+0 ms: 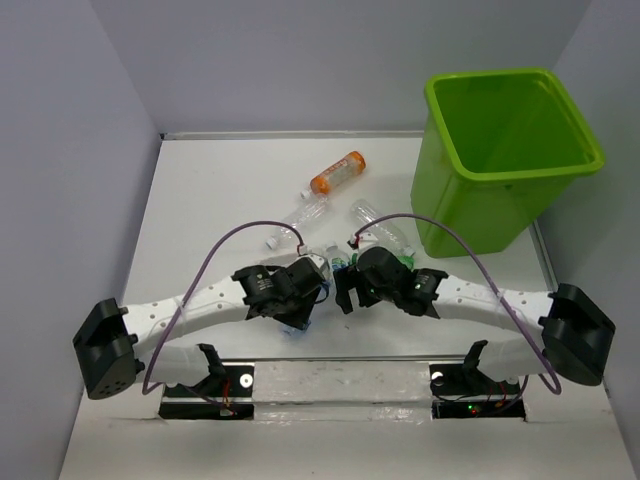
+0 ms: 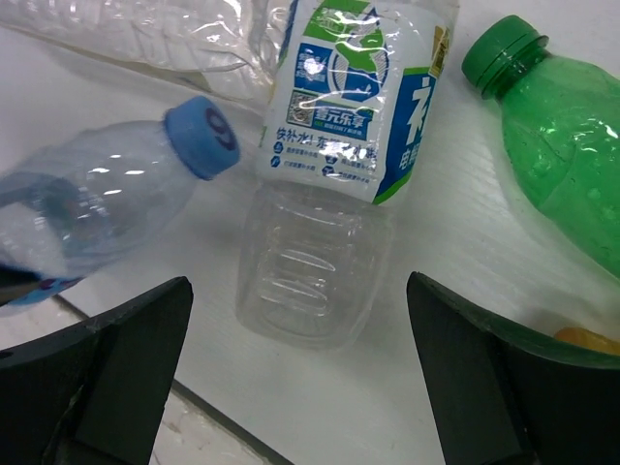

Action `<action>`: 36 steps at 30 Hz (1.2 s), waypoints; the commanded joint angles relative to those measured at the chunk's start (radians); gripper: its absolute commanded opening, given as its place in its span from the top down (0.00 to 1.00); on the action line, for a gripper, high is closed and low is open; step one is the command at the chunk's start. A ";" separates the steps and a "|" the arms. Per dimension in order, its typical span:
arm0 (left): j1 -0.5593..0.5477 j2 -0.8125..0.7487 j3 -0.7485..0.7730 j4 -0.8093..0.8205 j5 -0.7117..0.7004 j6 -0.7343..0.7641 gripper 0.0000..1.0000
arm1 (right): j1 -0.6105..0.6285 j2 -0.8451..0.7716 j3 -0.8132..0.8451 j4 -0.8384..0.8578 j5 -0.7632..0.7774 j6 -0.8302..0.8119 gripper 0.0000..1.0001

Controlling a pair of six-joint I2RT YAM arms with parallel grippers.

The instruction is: Put the plastic bottles in the bin

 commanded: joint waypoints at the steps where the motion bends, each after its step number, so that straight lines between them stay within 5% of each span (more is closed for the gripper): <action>1: -0.005 -0.097 0.011 -0.044 0.007 -0.029 0.61 | 0.021 0.081 0.086 -0.015 0.137 -0.020 0.02; 6: -0.005 -0.178 0.041 -0.088 0.006 -0.041 0.62 | 0.050 0.176 0.131 -0.037 0.183 -0.024 0.04; 19: -0.005 -0.233 0.303 -0.266 -0.296 -0.068 0.63 | 0.095 0.201 0.142 -0.078 0.233 0.014 0.49; 23: -0.004 -0.242 0.371 -0.248 -0.361 -0.070 0.65 | 0.145 0.062 0.151 -0.136 0.281 0.042 0.60; 31: -0.004 -0.265 0.465 -0.140 -0.448 -0.042 0.66 | 0.216 -0.187 0.252 -0.311 0.388 0.056 0.63; 36: -0.004 -0.292 0.498 -0.022 -0.464 -0.009 0.66 | 0.216 -0.320 0.374 -0.294 0.448 -0.071 0.66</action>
